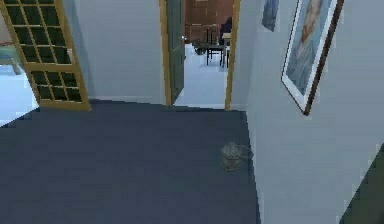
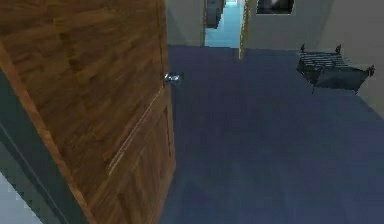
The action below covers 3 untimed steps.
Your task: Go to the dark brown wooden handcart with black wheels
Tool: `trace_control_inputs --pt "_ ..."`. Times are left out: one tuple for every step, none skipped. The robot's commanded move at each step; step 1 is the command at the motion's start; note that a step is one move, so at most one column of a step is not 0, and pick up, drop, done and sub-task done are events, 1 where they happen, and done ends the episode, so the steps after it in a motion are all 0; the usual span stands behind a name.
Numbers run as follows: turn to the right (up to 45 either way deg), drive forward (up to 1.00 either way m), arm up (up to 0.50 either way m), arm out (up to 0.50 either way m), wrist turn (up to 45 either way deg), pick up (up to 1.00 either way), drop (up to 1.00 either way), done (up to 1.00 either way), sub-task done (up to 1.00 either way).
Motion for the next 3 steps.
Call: trace_control_inputs --pt "0.0 1.00 0.00 0.00 0.0 0.00 0.00 0.00 0.00" --pt "0.0 1.00 0.00 0.00 0.0 0.00 0.00 0.00 0.00" --pt "3.0 0.00 0.00 0.00 0.0 0.00 0.00 0.00 0.00"
